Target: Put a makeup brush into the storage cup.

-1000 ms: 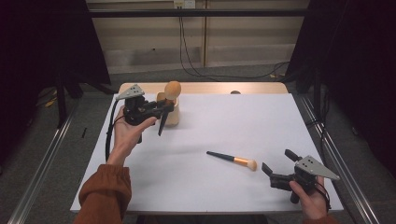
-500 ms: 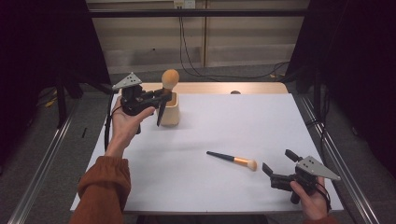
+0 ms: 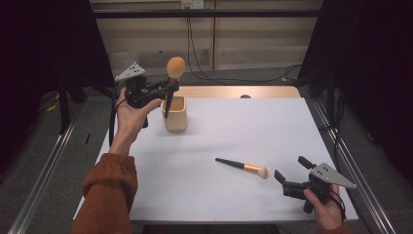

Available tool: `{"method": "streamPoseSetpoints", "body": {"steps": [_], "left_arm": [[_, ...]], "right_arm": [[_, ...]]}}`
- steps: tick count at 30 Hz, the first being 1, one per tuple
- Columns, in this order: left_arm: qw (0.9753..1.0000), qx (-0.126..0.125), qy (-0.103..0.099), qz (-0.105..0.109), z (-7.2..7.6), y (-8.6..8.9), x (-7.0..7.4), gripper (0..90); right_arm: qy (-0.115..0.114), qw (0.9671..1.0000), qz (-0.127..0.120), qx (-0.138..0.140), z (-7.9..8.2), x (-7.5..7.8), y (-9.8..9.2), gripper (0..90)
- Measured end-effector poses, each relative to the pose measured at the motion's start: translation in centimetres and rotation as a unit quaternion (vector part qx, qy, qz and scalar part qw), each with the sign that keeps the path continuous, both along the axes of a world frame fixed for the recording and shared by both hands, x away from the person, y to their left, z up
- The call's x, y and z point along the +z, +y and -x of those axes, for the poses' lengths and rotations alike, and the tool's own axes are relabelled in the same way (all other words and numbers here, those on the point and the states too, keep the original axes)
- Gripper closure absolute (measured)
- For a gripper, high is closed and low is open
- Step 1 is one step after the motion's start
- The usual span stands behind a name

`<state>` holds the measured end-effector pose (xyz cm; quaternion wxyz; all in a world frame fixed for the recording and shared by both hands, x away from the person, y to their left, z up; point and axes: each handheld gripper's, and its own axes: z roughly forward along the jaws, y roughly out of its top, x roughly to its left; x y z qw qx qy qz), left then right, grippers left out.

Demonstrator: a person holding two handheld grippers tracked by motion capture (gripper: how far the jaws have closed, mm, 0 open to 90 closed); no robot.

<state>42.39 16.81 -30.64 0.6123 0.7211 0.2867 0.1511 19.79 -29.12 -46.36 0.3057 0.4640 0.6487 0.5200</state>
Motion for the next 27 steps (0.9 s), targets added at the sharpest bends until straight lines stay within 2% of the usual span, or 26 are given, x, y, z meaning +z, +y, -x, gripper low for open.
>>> {"method": "streamPoseSetpoints", "body": {"steps": [3, 6, 11, 16, 20, 22, 27], "left_arm": [[0.9999, -0.001, -0.010, 0.003, -0.7, 0.0, 0.1, 66.1], [0.9999, 0.009, -0.006, 0.002, -1.3, 0.1, 0.0, 66.1], [0.9996, 0.026, -0.012, 0.006, -2.0, 0.4, -0.2, 66.1], [0.9988, 0.041, -0.015, 0.020, -2.9, 0.8, -0.6, 66.1], [0.9985, 0.049, -0.019, 0.013, -3.5, 0.7, -0.9, 66.1], [0.9977, 0.064, -0.025, 0.000, -3.8, 0.5, -1.3, 66.1], [0.9980, 0.057, -0.025, -0.004, -4.3, -0.1, -2.2, 66.1]], "right_arm": [[-0.001, 1.0000, 0.002, 0.001, 0.0, 0.0, 0.0, 0.0], [-0.001, 1.0000, 0.004, 0.003, 0.0, 0.0, 0.1, 0.0], [0.000, 1.0000, 0.001, 0.002, 0.0, 0.0, 0.1, 0.0], [0.000, 1.0000, 0.002, 0.002, 0.0, -0.1, 0.0, 0.0], [0.000, 1.0000, 0.003, 0.003, 0.0, -0.1, 0.1, 0.0], [0.001, 1.0000, 0.004, 0.003, -0.1, -0.1, 0.1, 0.0], [0.000, 1.0000, 0.003, 0.004, -0.1, 0.0, 0.1, 0.0]]}}
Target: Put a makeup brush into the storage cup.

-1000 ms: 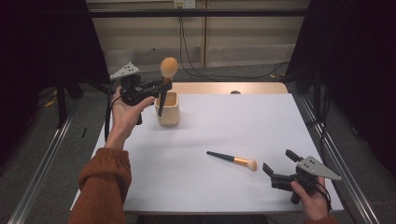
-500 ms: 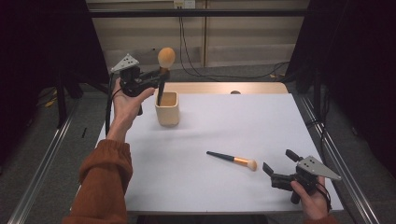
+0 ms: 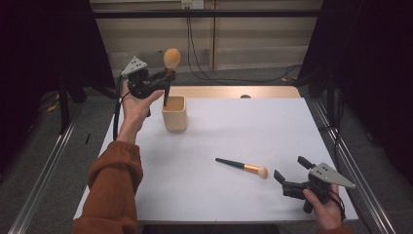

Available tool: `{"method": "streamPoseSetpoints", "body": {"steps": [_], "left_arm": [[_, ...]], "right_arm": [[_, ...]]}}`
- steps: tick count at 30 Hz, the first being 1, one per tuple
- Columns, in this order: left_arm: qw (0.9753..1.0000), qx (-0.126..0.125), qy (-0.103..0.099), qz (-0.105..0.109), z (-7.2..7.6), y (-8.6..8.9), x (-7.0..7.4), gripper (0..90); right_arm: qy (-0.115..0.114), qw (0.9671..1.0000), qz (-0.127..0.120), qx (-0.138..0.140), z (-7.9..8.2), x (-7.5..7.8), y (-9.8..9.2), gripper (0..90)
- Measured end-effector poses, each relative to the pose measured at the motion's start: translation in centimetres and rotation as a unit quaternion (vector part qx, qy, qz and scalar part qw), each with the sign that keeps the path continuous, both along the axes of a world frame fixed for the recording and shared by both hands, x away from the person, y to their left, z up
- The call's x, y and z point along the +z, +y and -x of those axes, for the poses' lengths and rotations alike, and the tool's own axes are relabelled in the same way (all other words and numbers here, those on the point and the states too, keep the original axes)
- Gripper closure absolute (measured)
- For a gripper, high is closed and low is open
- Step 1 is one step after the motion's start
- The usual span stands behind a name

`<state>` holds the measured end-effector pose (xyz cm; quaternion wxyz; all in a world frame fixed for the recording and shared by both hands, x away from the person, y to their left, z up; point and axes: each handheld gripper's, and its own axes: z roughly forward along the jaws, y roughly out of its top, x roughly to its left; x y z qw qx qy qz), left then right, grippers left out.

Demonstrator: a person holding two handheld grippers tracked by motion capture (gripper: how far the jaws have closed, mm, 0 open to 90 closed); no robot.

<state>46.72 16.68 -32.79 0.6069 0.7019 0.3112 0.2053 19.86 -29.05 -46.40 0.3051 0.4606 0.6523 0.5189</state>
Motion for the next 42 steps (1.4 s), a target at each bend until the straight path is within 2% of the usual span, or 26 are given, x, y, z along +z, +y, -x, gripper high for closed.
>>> {"method": "streamPoseSetpoints", "body": {"steps": [2, 5, 13, 16, 18, 31, 42], "left_arm": [[1.0000, 0.000, 0.000, -0.006, -0.1, -0.2, -0.3, 66.1], [1.0000, -0.001, 0.004, 0.000, -0.4, -0.3, -0.7, 66.1], [0.9999, -0.005, 0.012, -0.005, -0.7, -0.6, -1.8, 66.1], [0.9998, -0.005, 0.019, 0.005, -0.8, -0.5, -2.3, 66.1], [0.9998, -0.003, 0.020, -0.004, -0.8, -0.5, -2.6, 66.1], [0.9994, -0.001, 0.033, -0.010, -1.1, -0.3, -4.1, 66.1], [0.9987, -0.001, 0.044, -0.026, -1.3, 0.0, -4.9, 66.1]], "right_arm": [[0.000, 1.0000, 0.000, 0.000, 0.0, 0.0, 0.0, 0.0], [0.000, 1.0000, -0.001, 0.000, 0.0, 0.0, 0.0, 0.0], [0.000, 1.0000, -0.001, 0.000, 0.0, 0.0, -0.1, 0.0], [0.000, 1.0000, 0.000, 0.000, 0.0, 0.0, -0.1, 0.0], [0.000, 1.0000, 0.001, 0.000, 0.0, 0.0, -0.1, 0.0], [0.000, 1.0000, 0.001, 0.000, 0.1, 0.0, -0.1, 0.0], [0.002, 1.0000, 0.000, 0.000, 0.0, 0.0, -0.1, 0.0]]}}
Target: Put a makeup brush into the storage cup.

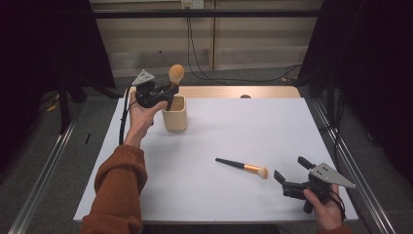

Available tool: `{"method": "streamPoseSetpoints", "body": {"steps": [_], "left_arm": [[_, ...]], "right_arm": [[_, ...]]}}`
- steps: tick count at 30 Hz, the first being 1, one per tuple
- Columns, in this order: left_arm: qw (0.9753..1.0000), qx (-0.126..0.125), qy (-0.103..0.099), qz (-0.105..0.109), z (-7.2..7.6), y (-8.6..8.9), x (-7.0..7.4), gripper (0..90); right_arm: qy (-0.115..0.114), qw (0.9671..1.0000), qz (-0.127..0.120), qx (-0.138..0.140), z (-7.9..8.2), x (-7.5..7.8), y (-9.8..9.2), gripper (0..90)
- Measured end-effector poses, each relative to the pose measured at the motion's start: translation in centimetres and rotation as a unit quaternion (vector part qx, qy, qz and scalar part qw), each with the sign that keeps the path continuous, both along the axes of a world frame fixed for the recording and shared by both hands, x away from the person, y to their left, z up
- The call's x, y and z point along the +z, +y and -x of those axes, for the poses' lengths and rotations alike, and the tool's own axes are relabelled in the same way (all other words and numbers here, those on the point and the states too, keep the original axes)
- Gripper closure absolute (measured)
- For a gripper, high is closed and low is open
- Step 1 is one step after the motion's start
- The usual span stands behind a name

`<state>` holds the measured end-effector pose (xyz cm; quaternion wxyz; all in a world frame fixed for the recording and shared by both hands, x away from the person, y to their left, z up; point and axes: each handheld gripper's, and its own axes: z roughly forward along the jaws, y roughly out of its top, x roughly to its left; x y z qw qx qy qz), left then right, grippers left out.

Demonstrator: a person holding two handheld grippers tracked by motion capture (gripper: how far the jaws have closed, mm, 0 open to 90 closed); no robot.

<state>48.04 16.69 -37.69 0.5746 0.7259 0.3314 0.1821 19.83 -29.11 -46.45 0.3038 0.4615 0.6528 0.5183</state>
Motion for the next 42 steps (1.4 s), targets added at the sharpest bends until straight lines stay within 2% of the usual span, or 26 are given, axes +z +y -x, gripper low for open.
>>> {"method": "streamPoseSetpoints", "body": {"steps": [11, 19, 25, 32, 35, 42], "left_arm": [[0.9999, 0.001, 0.014, 0.001, 0.0, 0.1, -1.3, 66.1], [0.9997, 0.000, 0.019, -0.017, 0.0, -0.1, -1.6, 66.0], [0.9996, -0.003, 0.026, -0.013, 0.0, 0.0, -2.2, 65.8], [0.9993, -0.006, 0.027, -0.024, 0.1, -0.2, -2.4, 65.3], [0.9992, -0.007, 0.026, -0.030, 0.2, -0.3, -2.4, 62.8], [0.9991, -0.004, 0.022, -0.037, 0.5, -0.2, -2.1, 49.7]], "right_arm": [[0.003, 1.0000, 0.000, -0.002, 0.0, 0.0, -0.1, 0.0], [0.002, 1.0000, 0.001, -0.001, 0.0, 0.0, 0.0, 0.0], [0.001, 1.0000, 0.001, 0.000, 0.0, 0.0, 0.0, 0.0], [0.001, 1.0000, 0.003, -0.001, 0.1, 0.0, 0.0, 0.0], [0.001, 1.0000, 0.005, -0.002, 0.1, 0.0, -0.1, 0.0], [0.001, 1.0000, 0.004, -0.001, 0.1, 0.0, 0.0, 0.0]]}}
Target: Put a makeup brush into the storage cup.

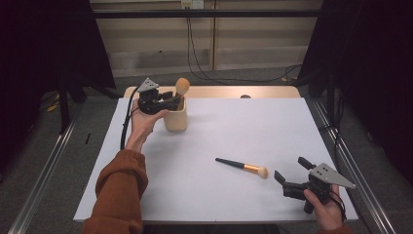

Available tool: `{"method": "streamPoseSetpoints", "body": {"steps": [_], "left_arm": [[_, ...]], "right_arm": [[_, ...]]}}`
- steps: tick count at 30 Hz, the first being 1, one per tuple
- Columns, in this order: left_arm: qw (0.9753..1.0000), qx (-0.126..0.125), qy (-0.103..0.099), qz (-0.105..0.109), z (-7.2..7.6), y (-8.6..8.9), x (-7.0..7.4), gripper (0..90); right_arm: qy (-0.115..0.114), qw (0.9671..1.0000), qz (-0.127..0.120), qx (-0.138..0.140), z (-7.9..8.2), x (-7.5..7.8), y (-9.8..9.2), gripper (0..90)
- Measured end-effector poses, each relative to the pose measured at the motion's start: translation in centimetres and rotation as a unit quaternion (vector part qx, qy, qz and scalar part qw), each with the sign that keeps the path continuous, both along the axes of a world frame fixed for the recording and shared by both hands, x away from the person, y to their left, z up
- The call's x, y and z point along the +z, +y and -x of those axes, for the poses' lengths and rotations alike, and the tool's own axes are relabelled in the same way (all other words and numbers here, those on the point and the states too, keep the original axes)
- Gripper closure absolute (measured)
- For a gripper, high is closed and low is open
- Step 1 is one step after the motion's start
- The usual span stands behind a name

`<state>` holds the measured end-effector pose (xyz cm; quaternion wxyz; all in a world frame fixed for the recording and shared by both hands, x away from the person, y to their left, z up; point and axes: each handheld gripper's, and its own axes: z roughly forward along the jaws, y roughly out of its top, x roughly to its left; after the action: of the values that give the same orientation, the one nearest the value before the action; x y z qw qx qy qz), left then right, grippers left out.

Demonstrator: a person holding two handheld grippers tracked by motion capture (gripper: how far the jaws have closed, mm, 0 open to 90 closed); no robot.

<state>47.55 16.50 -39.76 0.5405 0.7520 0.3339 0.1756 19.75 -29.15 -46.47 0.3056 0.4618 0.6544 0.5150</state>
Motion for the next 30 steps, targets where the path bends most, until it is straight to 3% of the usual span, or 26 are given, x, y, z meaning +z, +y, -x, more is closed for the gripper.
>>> {"method": "streamPoseSetpoints", "body": {"steps": [4, 7, 9, 12, 17, 23, 27, 30], "left_arm": [[1.0000, 0.004, -0.007, -0.001, 0.3, 0.1, 0.3, 40.0], [0.9999, 0.012, -0.004, 0.006, 0.8, 0.0, 0.2, 30.1], [0.9999, 0.012, -0.005, -0.004, 1.1, 0.0, 0.2, 24.9], [0.9998, 0.021, 0.002, -0.001, 1.5, 0.3, 0.4, 16.2], [0.9997, 0.025, 0.003, -0.001, 2.2, 0.7, 0.9, 7.4], [1.0000, 0.005, -0.002, -0.001, 3.5, 1.0, 0.5, 3.2], [0.9999, 0.007, -0.009, -0.007, 4.2, 1.2, 0.4, 3.2], [0.9998, 0.010, -0.016, 0.005, 4.8, 1.1, 0.6, 3.2]], "right_arm": [[0.000, 1.0000, 0.001, 0.001, 0.0, 0.0, 0.0, 0.0], [0.000, 1.0000, 0.002, 0.002, 0.0, 0.0, 0.1, 0.0], [0.000, 1.0000, 0.002, 0.002, 0.0, 0.0, 0.1, 0.0], [0.000, 1.0000, 0.005, 0.003, 0.0, 0.0, 0.2, 0.0], [0.000, 1.0000, 0.005, 0.002, 0.0, 0.0, 0.1, 0.0], [-0.003, 1.0000, 0.005, 0.004, 0.0, 0.1, 0.3, 0.0], [-0.003, 1.0000, 0.004, 0.003, 0.0, 0.1, 0.2, 0.0], [-0.002, 1.0000, 0.005, 0.003, 0.0, 0.1, 0.2, 0.0]]}}
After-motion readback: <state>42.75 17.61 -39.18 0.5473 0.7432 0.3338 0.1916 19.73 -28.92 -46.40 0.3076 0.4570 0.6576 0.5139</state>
